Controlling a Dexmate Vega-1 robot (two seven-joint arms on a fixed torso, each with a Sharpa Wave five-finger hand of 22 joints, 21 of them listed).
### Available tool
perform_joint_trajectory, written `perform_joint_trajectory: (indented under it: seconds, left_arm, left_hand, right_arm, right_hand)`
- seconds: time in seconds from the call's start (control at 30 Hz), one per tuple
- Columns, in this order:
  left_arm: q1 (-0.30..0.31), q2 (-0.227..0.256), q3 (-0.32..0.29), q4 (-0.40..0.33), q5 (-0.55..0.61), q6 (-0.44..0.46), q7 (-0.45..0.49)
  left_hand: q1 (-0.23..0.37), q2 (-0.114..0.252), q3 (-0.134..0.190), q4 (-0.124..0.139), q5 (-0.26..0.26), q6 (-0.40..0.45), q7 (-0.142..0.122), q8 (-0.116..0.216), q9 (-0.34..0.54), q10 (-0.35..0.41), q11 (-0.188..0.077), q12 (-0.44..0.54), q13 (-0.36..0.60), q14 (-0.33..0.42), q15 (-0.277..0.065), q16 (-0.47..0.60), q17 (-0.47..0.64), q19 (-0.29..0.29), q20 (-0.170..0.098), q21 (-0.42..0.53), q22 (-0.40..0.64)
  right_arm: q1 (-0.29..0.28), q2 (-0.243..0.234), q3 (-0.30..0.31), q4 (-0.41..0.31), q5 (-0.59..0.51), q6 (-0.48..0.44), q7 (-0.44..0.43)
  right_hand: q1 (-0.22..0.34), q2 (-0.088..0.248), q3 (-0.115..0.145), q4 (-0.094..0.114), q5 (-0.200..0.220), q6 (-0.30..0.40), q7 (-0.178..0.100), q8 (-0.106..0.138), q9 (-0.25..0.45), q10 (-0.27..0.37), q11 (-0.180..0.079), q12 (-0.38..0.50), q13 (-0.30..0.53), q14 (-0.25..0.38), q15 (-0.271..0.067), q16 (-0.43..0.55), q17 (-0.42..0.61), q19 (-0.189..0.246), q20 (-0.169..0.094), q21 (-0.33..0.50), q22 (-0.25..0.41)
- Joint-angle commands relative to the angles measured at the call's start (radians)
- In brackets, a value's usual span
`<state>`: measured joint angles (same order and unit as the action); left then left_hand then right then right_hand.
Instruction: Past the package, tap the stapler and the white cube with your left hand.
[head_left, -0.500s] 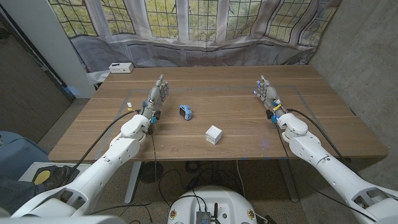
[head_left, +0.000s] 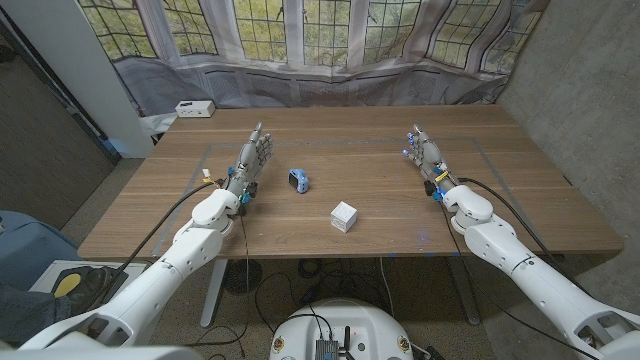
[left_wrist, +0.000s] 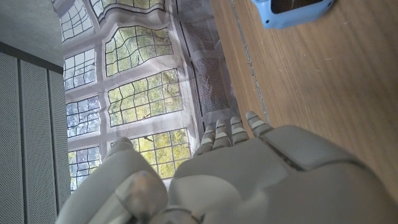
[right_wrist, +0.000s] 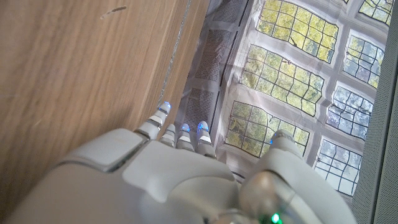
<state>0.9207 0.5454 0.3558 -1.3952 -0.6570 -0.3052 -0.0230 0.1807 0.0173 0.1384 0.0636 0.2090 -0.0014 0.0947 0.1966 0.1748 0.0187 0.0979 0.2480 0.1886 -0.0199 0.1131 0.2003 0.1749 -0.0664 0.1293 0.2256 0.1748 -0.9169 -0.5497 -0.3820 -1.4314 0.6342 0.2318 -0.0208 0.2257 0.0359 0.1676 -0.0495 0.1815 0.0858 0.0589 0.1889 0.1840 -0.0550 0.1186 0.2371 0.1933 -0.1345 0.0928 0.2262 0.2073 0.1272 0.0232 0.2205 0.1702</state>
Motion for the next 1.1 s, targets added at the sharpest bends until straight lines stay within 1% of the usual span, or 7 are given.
perform_joint_trajectory:
  seconds: [0.03, 0.2, 0.43, 0.57, 0.73, 0.97, 1.1]
  left_arm:
    - [0.030, 0.043, -0.009, -0.070, 0.023, 0.010, 0.015]
    - [0.048, 0.056, -0.017, -0.095, 0.025, 0.009, 0.022]
    - [0.077, 0.083, -0.029, -0.129, 0.044, -0.002, 0.035]
    - [0.076, 0.079, -0.032, -0.110, 0.065, -0.047, 0.032]
    - [0.074, 0.075, -0.033, -0.093, 0.074, -0.085, 0.015]
    - [0.076, 0.081, -0.025, -0.099, 0.130, -0.104, 0.041]
    - [0.081, 0.070, -0.027, -0.095, 0.129, -0.142, 0.034]
  left_hand:
    - [0.015, 0.003, 0.004, -0.006, 0.004, 0.017, 0.004, 0.012, 0.002, 0.020, 0.001, 0.008, 0.004, 0.013, 0.002, 0.004, 0.005, 0.008, 0.008, 0.000, 0.003]
    - [0.020, 0.006, 0.006, -0.011, 0.004, 0.040, 0.004, 0.015, 0.002, 0.047, 0.002, 0.013, 0.004, 0.034, -0.002, 0.007, 0.004, 0.026, 0.015, 0.001, 0.003]
    - [0.028, 0.010, 0.007, -0.018, 0.002, 0.084, 0.006, 0.021, 0.002, 0.089, 0.002, 0.021, 0.004, 0.077, -0.003, 0.013, 0.004, 0.067, 0.013, 0.008, 0.003]
    - [0.034, 0.012, 0.007, -0.025, 0.000, 0.116, 0.004, 0.021, 0.002, 0.126, -0.001, 0.026, 0.005, 0.116, -0.011, 0.017, 0.004, 0.117, 0.002, 0.016, 0.003]
    - [0.042, 0.011, 0.006, -0.034, -0.002, 0.177, 0.002, 0.028, 0.002, 0.179, -0.003, 0.034, 0.005, 0.167, -0.017, 0.021, 0.004, 0.186, 0.007, 0.028, 0.002]
    - [0.047, 0.010, 0.005, -0.041, -0.004, 0.223, -0.004, 0.033, 0.003, 0.216, -0.006, 0.039, 0.005, 0.208, -0.024, 0.024, 0.004, 0.220, 0.012, 0.029, 0.002]
    - [0.050, 0.009, 0.004, -0.045, -0.005, 0.238, -0.004, 0.032, 0.003, 0.233, -0.007, 0.041, 0.006, 0.229, -0.023, 0.026, 0.004, 0.240, 0.013, 0.030, 0.002]
  right_arm:
    - [-0.028, -0.009, 0.007, -0.033, -0.005, 0.012, -0.016]
    - [-0.030, -0.017, 0.007, -0.043, -0.017, 0.012, -0.023]
    - [-0.026, -0.020, 0.011, -0.048, -0.013, 0.015, -0.014]
    - [-0.024, -0.016, 0.015, -0.033, -0.001, 0.031, 0.005]
    - [-0.031, -0.025, 0.022, -0.034, 0.010, 0.026, 0.015]
    - [-0.046, -0.049, 0.035, -0.054, 0.031, 0.000, 0.021]
    - [-0.053, -0.047, 0.037, -0.058, 0.021, 0.025, 0.019]
  right_hand:
    - [0.012, 0.003, 0.006, -0.001, 0.007, 0.012, 0.000, 0.007, 0.005, 0.013, 0.004, 0.011, 0.001, 0.008, -0.002, 0.006, 0.003, 0.012, -0.003, 0.003, 0.003]
    - [0.013, 0.003, 0.006, -0.002, 0.006, 0.014, 0.000, 0.007, 0.005, 0.020, 0.005, 0.012, 0.001, 0.015, -0.003, 0.007, 0.003, 0.018, -0.004, 0.003, 0.003]
    - [0.013, 0.004, 0.006, -0.003, 0.006, 0.016, 0.003, 0.008, 0.005, 0.024, 0.005, 0.012, 0.001, 0.018, -0.003, 0.007, 0.003, 0.020, -0.006, 0.002, 0.003]
    - [0.012, 0.005, 0.006, -0.003, 0.006, 0.017, 0.003, 0.008, 0.005, 0.026, 0.005, 0.012, 0.001, 0.017, -0.003, 0.006, 0.003, 0.020, -0.005, 0.001, 0.003]
    - [0.011, 0.005, 0.006, -0.004, 0.006, 0.024, 0.003, 0.010, 0.005, 0.007, 0.007, 0.001, 0.001, 0.017, -0.002, 0.003, 0.003, 0.020, -0.006, -0.002, 0.003]
    - [0.006, 0.008, 0.005, -0.002, 0.006, 0.024, 0.011, 0.009, 0.005, 0.005, 0.008, -0.003, 0.001, 0.012, -0.002, 0.001, 0.005, 0.016, -0.008, -0.006, 0.003]
    - [0.004, 0.009, 0.005, -0.001, 0.005, 0.022, 0.011, 0.008, 0.005, 0.008, 0.009, -0.002, 0.001, 0.013, -0.002, 0.001, 0.006, 0.017, -0.008, -0.007, 0.003]
